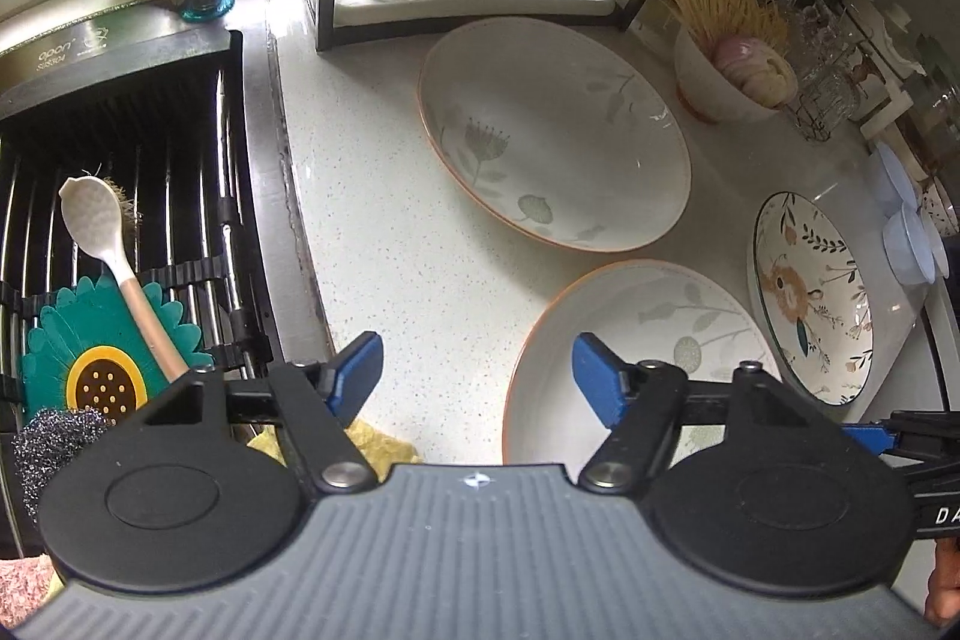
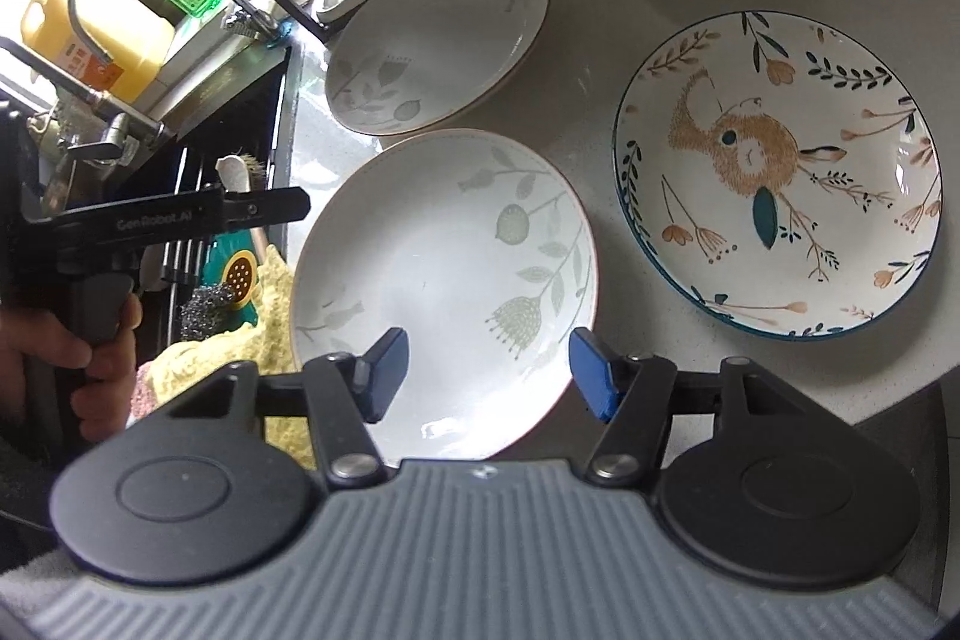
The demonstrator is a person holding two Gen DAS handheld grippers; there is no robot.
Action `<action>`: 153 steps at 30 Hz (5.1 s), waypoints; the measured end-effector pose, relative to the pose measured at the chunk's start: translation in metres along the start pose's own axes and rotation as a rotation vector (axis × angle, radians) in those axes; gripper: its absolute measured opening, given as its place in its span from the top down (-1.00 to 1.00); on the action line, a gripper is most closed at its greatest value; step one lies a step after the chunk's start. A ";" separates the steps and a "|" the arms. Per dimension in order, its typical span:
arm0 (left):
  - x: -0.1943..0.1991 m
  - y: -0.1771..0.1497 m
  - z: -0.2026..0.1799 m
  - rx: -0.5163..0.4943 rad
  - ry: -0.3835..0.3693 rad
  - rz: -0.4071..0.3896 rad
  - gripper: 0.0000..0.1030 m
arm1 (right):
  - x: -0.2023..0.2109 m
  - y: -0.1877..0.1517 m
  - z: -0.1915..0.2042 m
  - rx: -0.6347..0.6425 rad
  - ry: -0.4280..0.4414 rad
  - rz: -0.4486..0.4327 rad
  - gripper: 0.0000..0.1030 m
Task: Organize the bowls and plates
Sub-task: 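Move both grippers toward the white leaf-pattern bowl beside the sink, then close both grippers on the rim of the white leaf-pattern bowl, then lift the bowl and carry it over the floral-print plate, then lower the bowl onto the floral plate and open both grippers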
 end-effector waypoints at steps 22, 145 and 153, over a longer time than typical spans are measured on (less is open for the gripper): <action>-0.034 -0.004 -0.012 -0.031 -0.081 0.083 0.39 | -0.033 0.013 -0.034 -0.146 -0.074 -0.069 0.43; -0.079 0.071 -0.193 0.080 -0.025 0.239 0.09 | 0.013 0.131 -0.183 0.005 0.086 -0.148 0.51; -0.073 0.071 -0.197 0.070 0.012 0.217 0.06 | 0.013 0.131 -0.182 0.020 0.087 -0.140 0.51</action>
Point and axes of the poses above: each gripper's, at about its wrist camera, not at the fingertips, and x roughly against the way its jaws point, z to its left, y to its top, the point moved 6 cm from there along -x, roughly the way its jaws point, and after that the axes turned 11 degrees about -x, right-handed, at the moved point
